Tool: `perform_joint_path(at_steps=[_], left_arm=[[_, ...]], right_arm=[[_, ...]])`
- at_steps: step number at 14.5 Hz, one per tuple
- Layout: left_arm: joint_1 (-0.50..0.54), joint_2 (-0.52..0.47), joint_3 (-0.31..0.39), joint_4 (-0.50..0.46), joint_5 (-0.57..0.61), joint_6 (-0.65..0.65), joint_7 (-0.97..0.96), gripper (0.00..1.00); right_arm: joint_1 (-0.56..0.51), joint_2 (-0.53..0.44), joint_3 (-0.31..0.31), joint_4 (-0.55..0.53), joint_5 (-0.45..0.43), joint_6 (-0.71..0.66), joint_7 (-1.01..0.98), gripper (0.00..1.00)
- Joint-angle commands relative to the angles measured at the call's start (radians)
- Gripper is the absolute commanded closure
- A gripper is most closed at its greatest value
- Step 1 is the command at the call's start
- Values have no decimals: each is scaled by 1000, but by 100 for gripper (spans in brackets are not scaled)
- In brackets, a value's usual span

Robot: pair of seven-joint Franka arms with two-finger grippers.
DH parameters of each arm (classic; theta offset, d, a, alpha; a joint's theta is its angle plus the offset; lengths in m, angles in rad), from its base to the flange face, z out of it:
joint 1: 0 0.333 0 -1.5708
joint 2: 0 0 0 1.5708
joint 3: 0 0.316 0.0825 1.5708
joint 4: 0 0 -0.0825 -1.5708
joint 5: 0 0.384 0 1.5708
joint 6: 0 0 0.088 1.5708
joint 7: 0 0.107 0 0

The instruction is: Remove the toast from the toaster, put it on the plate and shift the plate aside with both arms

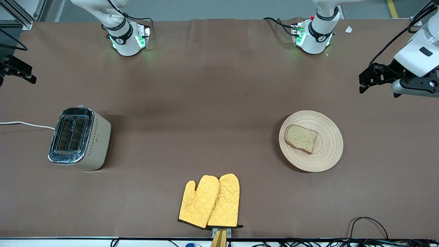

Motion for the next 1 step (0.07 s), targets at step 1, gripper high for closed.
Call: perform_joint_path(at_steps=[1], left_arm=[[3, 14, -3, 36, 10, -39, 6, 0]], right_arm=[[-8, -3, 1, -1, 14, -7, -9, 0]])
